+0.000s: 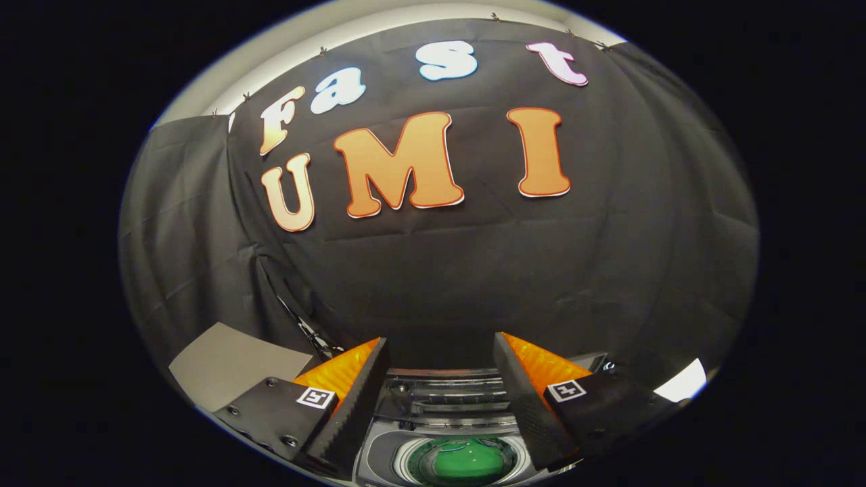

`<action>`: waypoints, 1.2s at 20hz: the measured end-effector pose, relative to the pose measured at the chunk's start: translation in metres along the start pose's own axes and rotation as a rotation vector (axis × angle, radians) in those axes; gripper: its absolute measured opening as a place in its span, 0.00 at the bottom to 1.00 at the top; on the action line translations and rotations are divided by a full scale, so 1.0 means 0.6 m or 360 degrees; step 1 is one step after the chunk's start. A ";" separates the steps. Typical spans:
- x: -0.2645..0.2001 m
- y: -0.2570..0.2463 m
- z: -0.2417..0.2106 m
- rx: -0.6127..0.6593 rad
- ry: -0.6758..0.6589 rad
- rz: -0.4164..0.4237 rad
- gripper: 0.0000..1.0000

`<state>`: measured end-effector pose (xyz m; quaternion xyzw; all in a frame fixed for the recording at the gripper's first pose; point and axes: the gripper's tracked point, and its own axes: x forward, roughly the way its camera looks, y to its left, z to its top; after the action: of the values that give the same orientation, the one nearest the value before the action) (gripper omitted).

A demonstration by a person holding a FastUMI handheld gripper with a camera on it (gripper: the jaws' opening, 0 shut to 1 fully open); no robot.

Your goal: Put the clothes into the washing machine and then close the washing machine lid.

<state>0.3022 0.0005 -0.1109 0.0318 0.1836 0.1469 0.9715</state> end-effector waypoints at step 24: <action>0.071 -0.029 -0.119 -0.0093 0.0164 -0.0177 1.00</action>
<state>0.3187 -0.0028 -0.1940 -0.0144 0.2304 0.0994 0.9679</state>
